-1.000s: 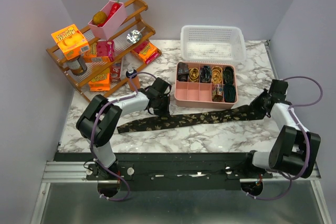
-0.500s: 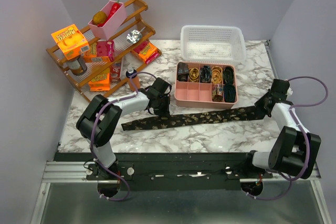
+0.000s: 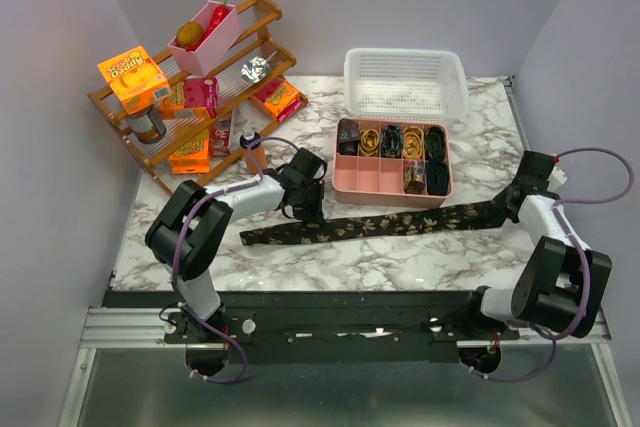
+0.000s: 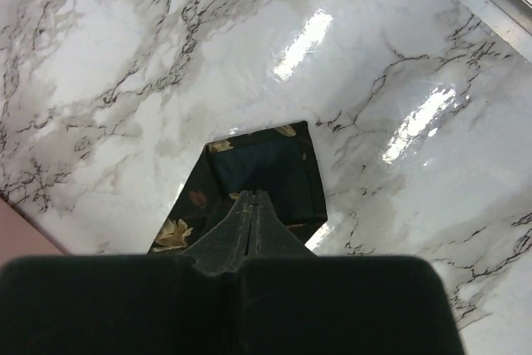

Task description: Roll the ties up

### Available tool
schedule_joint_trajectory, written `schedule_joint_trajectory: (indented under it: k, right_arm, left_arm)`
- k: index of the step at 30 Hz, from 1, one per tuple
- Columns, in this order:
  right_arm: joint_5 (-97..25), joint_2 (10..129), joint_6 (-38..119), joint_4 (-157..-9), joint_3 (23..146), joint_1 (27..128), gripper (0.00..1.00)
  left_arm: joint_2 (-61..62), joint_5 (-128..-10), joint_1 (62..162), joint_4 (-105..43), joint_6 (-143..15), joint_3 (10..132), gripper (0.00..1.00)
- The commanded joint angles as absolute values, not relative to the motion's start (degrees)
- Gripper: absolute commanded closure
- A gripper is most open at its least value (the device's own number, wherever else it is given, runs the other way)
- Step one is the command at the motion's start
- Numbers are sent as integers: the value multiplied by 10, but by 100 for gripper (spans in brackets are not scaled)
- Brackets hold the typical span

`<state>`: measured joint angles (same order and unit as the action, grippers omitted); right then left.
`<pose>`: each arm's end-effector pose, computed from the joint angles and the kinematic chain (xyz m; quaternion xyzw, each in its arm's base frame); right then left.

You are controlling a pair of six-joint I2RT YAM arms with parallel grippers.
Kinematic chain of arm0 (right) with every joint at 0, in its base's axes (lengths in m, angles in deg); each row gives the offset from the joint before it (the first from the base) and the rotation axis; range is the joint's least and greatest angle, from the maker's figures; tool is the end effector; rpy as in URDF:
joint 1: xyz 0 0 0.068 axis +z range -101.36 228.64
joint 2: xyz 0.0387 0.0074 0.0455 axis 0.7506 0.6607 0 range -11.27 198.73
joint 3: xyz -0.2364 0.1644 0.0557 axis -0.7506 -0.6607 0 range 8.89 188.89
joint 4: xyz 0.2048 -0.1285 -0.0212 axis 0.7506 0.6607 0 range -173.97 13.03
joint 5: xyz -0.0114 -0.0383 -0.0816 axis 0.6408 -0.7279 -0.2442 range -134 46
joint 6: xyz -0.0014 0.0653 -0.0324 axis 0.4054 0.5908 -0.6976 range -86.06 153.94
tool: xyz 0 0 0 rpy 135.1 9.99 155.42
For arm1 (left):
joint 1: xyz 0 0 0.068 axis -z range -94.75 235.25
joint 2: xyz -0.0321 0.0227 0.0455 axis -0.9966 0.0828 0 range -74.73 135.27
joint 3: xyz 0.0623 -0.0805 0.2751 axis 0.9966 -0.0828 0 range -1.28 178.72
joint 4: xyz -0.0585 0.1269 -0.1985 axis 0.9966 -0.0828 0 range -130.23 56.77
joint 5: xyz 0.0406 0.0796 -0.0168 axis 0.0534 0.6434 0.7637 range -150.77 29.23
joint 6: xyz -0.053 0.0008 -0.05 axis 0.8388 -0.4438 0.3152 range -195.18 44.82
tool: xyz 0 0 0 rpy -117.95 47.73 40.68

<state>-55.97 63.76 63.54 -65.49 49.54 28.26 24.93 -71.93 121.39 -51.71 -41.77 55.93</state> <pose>0.2265 -0.0975 0.2052 0.4284 0.8405 -0.0731 0.3236 0.2671 -0.2095 0.1705 0.0473 0.9625 -0.2198 0.1516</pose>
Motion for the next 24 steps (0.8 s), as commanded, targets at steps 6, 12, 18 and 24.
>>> schedule_joint_trajectory:
  k: [6, 12, 18, 24]
  right_arm:
    - [-591, 648, 648, -645, 506, 272, 32]
    - [-529, 586, 618, -640, 517, 272, 0]
    - [-418, 545, 592, -618, 540, 292, 0]
    - [-436, 523, 573, -573, 577, 470, 0]
  left_arm:
    - [236, -678, 1214, -549, -438, 555, 100]
    - [208, -668, 1214, -570, -449, 606, 99]
    - [164, -660, 1214, -572, -458, 640, 57]
    - [128, -696, 1214, -564, -454, 614, 55]
